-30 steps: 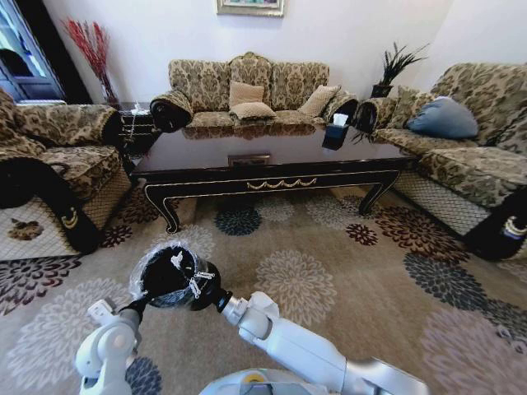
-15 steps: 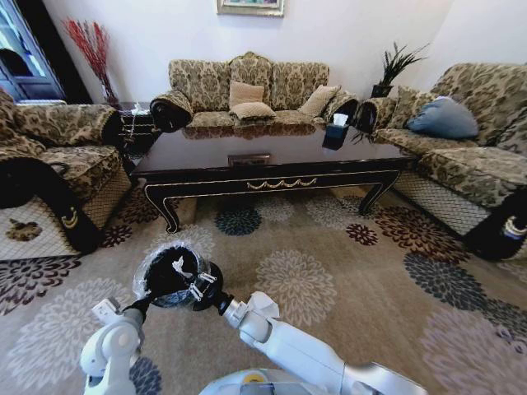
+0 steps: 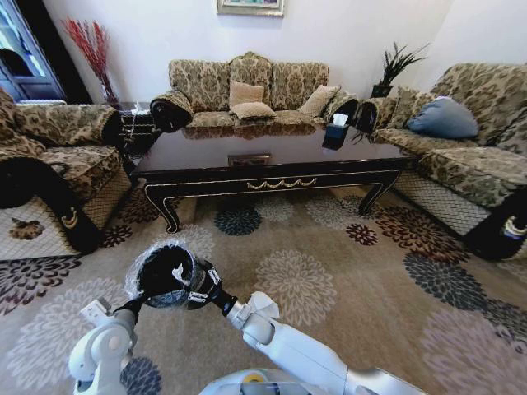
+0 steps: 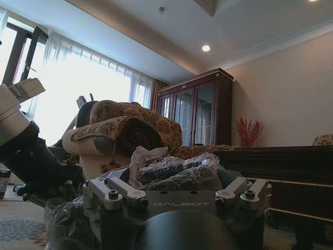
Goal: Move to the front of the table and pick up the trash from the floor, then place it into the trash bin.
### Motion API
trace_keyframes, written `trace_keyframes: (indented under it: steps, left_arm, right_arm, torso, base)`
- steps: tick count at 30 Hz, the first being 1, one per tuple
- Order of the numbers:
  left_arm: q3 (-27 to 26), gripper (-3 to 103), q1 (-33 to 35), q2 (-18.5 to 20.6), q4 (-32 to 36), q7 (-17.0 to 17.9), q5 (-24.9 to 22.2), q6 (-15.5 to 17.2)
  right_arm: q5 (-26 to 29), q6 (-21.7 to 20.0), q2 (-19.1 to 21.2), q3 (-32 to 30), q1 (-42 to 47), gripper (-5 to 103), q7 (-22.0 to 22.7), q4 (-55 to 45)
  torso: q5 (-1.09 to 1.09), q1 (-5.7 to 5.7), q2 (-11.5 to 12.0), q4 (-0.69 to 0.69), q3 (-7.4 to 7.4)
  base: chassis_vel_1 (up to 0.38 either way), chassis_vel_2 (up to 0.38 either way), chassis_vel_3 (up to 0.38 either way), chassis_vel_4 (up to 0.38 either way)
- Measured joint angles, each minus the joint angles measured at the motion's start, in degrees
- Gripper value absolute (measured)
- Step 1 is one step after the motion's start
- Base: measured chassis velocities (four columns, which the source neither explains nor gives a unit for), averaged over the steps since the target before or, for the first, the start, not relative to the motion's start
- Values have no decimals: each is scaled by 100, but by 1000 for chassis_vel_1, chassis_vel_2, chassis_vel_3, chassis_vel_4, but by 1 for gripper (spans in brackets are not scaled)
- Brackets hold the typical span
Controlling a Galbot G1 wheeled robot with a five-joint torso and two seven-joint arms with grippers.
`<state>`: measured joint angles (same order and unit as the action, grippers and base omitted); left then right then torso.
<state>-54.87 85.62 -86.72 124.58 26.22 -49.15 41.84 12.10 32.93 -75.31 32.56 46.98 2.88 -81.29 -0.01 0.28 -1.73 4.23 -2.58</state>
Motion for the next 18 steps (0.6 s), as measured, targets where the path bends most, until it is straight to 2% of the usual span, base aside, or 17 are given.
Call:
trace_keyframes:
  steps: [1,6,18]
  left_arm:
    - [-4,2,10,0,10,0,0,0]
    - [-40,2,52,-9,26,0,-1,0]
    - [-96,2,99,-35,31,0,15,-1]
  right_arm:
    - [-1,0,2,-4,9,97,-1,-3]
    - [-5,0,33,-42,34,100,-3,-18]
    - [-11,1,133,-134,73,100,-1,-72]
  torso:
    - [0,0,0,0,0]
    - [0,0,0,0,0]
    - [0,0,0,0,0]
  base:
    - [0,0,0,0]
    - [0,0,0,0]
    - [0,0,0,0]
